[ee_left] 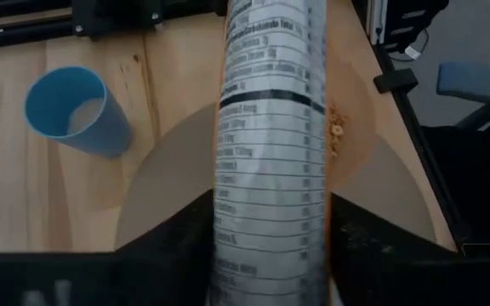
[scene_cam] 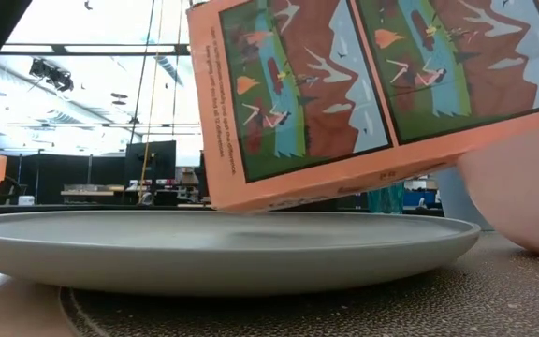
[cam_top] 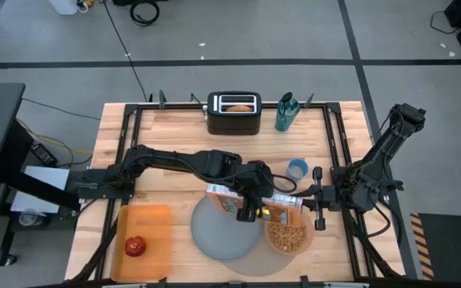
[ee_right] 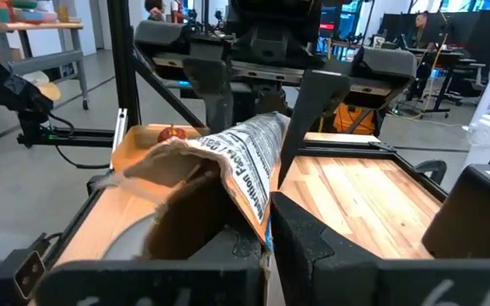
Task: Arrange a breakfast setting
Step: Pour the cereal from the yellow cereal box into the orange bowl on the brown placemat
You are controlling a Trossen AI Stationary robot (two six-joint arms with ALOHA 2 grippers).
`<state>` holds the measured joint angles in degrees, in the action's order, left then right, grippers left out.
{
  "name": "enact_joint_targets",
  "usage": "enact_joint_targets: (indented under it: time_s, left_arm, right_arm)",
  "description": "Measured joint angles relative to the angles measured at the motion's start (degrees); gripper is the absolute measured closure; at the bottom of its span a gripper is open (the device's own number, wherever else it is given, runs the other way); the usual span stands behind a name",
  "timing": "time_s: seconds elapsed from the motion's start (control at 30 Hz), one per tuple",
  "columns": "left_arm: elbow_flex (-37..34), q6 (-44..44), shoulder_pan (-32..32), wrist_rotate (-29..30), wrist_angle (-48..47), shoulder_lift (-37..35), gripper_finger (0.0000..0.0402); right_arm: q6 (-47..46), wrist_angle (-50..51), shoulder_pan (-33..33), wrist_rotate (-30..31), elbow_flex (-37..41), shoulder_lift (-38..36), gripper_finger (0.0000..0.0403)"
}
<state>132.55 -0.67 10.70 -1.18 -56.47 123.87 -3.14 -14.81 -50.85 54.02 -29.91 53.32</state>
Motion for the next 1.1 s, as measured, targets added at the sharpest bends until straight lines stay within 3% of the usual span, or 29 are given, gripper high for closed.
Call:
enact_joint_targets:
  time_s: [0.2, 0.37, 0.53, 0.87, 1.1]
  left_arm:
    - [0.0, -1.7, 0.0, 1.3, -0.4, 0.0, 0.0311]
    - [0.0, -3.4, -0.2, 2.9, -1.6, 0.0, 0.0387]
    - [0.0, -3.0, -0.3, 2.5, -1.7, 0.0, 0.0386]
    - [2.2, -3.3, -0.1, 1.4, -1.2, -2.5, 0.0390]
    - [2.3, -12.0, 1.5, 8.0, 0.4, -8.3, 0.0391]
  right_arm:
    - [2.5, -4.3, -1.2, -1.2, 0.0, 0.0, 0.0328]
    - [7.8, -10.2, -4.9, 4.4, 0.0, 0.0, 0.0273]
    - [13.7, -15.7, -9.7, 11.0, 0.0, -0.1, 0.0246]
    - [21.0, -20.9, -16.9, 22.5, 0.0, -0.1, 0.0245]
    - [22.2, -20.8, -19.0, 25.6, 0.2, 0.5, 0.0247]
